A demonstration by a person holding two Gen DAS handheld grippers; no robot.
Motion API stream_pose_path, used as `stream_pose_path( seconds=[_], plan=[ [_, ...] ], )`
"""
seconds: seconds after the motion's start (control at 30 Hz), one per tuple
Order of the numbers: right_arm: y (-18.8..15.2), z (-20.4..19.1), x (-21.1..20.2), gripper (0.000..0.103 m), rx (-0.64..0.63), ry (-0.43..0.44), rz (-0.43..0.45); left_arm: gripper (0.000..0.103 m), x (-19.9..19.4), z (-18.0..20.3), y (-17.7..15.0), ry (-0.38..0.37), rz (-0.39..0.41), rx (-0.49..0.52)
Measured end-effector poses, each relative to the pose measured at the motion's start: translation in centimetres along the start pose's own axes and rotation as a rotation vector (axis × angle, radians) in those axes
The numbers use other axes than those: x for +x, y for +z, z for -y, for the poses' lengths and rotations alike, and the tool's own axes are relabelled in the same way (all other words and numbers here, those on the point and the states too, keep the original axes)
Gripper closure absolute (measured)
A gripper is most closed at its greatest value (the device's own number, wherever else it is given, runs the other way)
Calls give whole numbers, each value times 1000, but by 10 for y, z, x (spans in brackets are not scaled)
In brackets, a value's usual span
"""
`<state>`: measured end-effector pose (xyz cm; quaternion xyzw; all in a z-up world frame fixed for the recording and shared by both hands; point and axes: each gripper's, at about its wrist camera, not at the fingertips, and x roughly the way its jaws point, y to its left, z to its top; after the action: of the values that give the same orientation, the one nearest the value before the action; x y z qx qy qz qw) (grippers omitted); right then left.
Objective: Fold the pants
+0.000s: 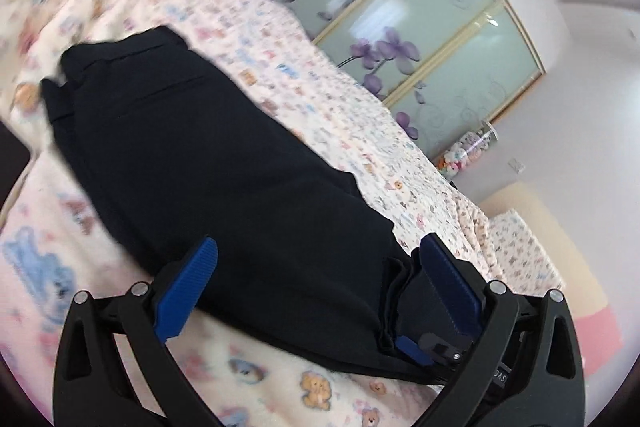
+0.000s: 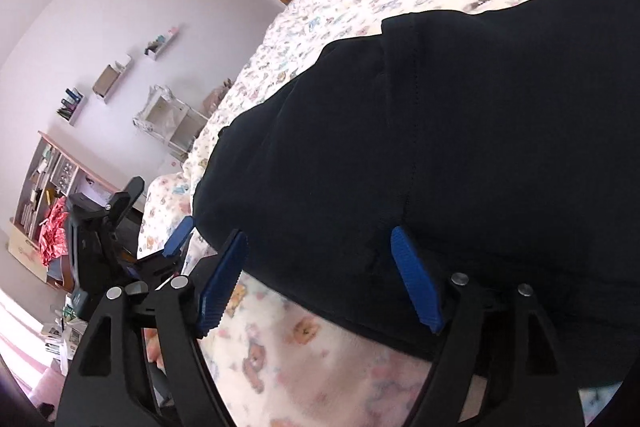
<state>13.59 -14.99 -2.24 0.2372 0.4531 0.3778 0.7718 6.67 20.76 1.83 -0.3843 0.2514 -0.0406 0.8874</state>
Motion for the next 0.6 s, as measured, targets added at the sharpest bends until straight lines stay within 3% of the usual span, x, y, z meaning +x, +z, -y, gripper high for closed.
stream_pose_path(
  seconds=[0.2,0.27,0.4,0.6],
  plan=[
    [-8,-21,-55,10,-60,-43,52,2,-14,-31,11,15,-65,-92],
    [-12,-21,-69,7,-41,-7,72,2,-13,-46,11,3,-105,-160],
    [-25,-8,-87,7,43,85,101,2,-4,-65,13,-1,-155,-259],
    [-30,-11,-90,7,19,88,98,2,16,-72,24,51,-178,-297]
  ],
)
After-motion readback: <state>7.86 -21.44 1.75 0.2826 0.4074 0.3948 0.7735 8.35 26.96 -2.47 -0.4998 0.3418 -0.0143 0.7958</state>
